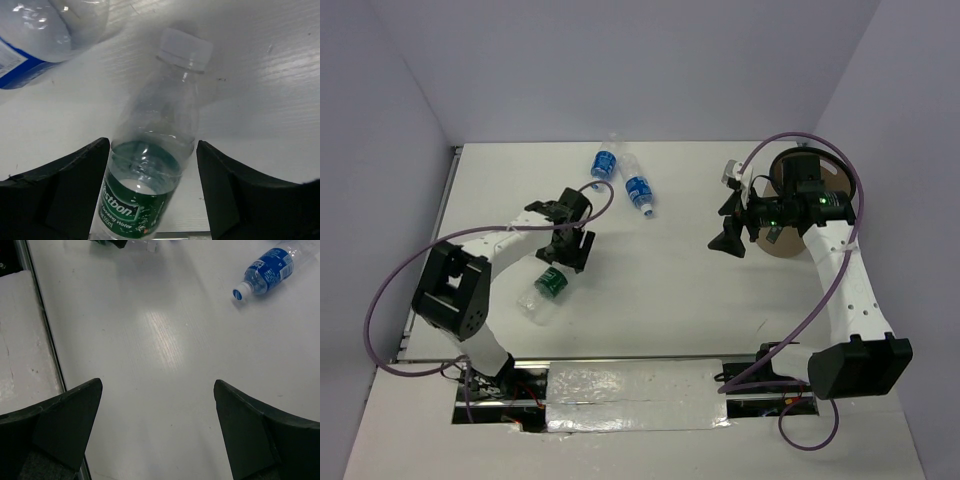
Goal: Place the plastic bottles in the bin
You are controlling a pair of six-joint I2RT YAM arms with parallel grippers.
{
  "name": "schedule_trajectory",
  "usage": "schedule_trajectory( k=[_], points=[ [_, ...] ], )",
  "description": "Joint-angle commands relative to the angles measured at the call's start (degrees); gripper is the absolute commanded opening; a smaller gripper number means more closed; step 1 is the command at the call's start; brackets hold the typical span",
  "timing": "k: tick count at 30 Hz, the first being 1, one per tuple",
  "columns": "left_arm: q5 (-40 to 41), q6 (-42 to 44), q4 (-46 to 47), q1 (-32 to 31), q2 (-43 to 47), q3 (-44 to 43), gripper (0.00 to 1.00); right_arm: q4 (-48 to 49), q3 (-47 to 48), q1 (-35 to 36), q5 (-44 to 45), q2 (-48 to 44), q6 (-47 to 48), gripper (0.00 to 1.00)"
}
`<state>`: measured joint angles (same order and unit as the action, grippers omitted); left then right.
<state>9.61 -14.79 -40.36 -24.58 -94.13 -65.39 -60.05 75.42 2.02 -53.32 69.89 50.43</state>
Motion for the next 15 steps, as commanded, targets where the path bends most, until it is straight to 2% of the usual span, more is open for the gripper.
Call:
schedule_trajectory(
  k=[1,7,10,14,15],
  points=[
    [2.69,2.92,-1.74,-1.08,-2.99,-0.62,0.83,0.64,-0.36,0.26,-0.56,-1.42,-0.60,1.00],
    [2.88,1.96,-0.69,-2.14,-7.03,-0.01,0.79,0.46,-0.18,0.35,-1.52,-0.81,-1.13,1.00],
    [0.17,0.55,0.19,-2.58,-6.34,0.34,0.71,-0.24,-0.18,0.26,-1.70,-0.45,-0.87,1.00],
    [-6.25,-4.09,1.59,-2.58,-2.48,0.61,0.44,-2.26,-0.10,0.53,-2.92,0.86,-0.34,1.00],
    [-8.35,-5.07,2.38,-2.58,0.15,0.70,0.40,-3.57,-0.10,1.05,-3.28,1.21,-0.34,1.00]
  ],
)
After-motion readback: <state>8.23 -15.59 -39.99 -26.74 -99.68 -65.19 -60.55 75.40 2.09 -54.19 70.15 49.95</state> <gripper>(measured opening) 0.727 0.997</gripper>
